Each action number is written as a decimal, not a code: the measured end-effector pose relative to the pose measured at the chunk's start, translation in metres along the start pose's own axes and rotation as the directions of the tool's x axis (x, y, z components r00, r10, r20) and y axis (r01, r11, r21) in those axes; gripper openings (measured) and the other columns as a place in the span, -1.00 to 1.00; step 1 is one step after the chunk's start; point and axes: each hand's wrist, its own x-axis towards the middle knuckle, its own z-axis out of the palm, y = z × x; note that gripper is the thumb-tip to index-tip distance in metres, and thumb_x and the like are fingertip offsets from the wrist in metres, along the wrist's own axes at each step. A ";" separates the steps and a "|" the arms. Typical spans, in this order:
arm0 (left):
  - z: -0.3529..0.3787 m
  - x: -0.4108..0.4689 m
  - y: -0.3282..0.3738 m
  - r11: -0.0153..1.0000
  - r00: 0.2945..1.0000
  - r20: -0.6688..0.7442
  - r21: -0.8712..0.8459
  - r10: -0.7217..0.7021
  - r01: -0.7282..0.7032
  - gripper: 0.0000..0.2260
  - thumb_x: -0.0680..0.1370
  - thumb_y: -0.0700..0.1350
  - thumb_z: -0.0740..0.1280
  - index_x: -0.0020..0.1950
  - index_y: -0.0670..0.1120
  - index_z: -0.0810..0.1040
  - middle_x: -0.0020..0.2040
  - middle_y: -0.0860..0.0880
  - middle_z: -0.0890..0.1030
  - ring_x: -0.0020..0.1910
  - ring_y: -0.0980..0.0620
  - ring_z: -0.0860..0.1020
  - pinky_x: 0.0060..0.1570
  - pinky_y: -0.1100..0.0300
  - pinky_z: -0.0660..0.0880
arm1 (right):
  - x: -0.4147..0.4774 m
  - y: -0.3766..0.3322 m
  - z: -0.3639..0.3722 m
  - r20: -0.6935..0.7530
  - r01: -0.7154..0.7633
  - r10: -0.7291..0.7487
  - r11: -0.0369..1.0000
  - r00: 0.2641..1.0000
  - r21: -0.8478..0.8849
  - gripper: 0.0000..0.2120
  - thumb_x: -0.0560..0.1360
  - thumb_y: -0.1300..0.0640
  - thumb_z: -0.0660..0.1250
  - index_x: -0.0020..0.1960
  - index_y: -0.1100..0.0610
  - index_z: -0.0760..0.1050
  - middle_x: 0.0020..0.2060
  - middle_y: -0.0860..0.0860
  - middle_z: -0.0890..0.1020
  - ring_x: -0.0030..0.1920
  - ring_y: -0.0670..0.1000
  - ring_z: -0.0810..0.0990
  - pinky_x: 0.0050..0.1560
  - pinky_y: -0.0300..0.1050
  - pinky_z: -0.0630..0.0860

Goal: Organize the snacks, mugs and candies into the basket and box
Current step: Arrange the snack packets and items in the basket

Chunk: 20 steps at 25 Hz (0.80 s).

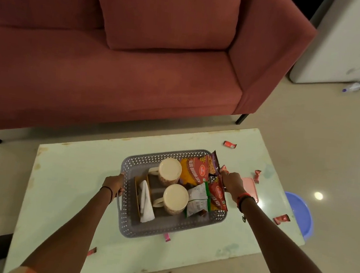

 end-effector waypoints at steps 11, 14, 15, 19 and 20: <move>0.030 0.092 -0.001 1.000 0.999 -0.028 0.007 0.018 -0.018 -0.69 0.59 -0.03 0.20 -0.30 -0.15 0.36 -0.41 -0.12 0.36 -0.49 -0.02 0.29 -0.46 0.16 0.29 | 0.085 0.007 0.043 -0.059 0.029 -0.028 0.999 0.998 0.023 -0.62 0.58 -0.03 0.19 -0.32 0.16 0.37 -0.16 0.16 0.60 -0.11 0.13 0.61 0.15 0.11 0.58; 0.033 0.110 -0.005 0.999 0.998 -0.047 0.028 0.040 -0.039 -0.66 0.60 -0.03 0.19 -0.34 -0.15 0.38 -0.42 -0.14 0.38 -0.49 -0.03 0.30 -0.43 0.14 0.31 | 0.099 0.010 0.050 -0.099 0.040 -0.038 0.999 0.994 0.024 -0.59 0.58 -0.06 0.19 -0.34 0.16 0.36 -0.17 0.16 0.59 -0.13 0.13 0.60 0.11 0.06 0.56; 0.034 0.114 -0.004 0.998 0.997 -0.058 0.035 0.050 -0.048 -0.65 0.60 -0.03 0.19 -0.35 -0.16 0.38 -0.42 -0.15 0.39 -0.49 -0.04 0.31 -0.42 0.14 0.32 | 0.103 0.010 0.051 -0.104 0.045 -0.042 0.999 0.994 0.031 -0.59 0.58 -0.07 0.19 -0.34 0.16 0.37 -0.18 0.16 0.59 -0.15 0.11 0.58 0.10 0.06 0.56; 0.035 0.119 -0.006 0.997 0.995 -0.078 0.051 0.066 -0.062 -0.63 0.59 0.01 0.19 -0.36 -0.15 0.39 -0.43 -0.15 0.40 -0.49 -0.05 0.33 -0.39 0.14 0.34 | 0.108 0.012 0.054 -0.085 0.029 -0.023 0.998 0.996 0.062 -0.60 0.57 -0.09 0.20 -0.32 0.16 0.38 -0.17 0.15 0.60 -0.13 0.10 0.60 0.13 0.10 0.58; 0.035 0.119 -0.006 0.996 0.994 -0.083 0.057 0.068 -0.063 -0.63 0.59 0.02 0.19 -0.36 -0.15 0.39 -0.43 -0.15 0.40 -0.49 -0.05 0.33 -0.38 0.14 0.34 | 0.108 0.011 0.054 -0.094 0.028 -0.023 0.998 0.995 0.054 -0.59 0.57 -0.09 0.20 -0.33 0.16 0.37 -0.18 0.14 0.60 -0.14 0.09 0.59 0.12 0.08 0.58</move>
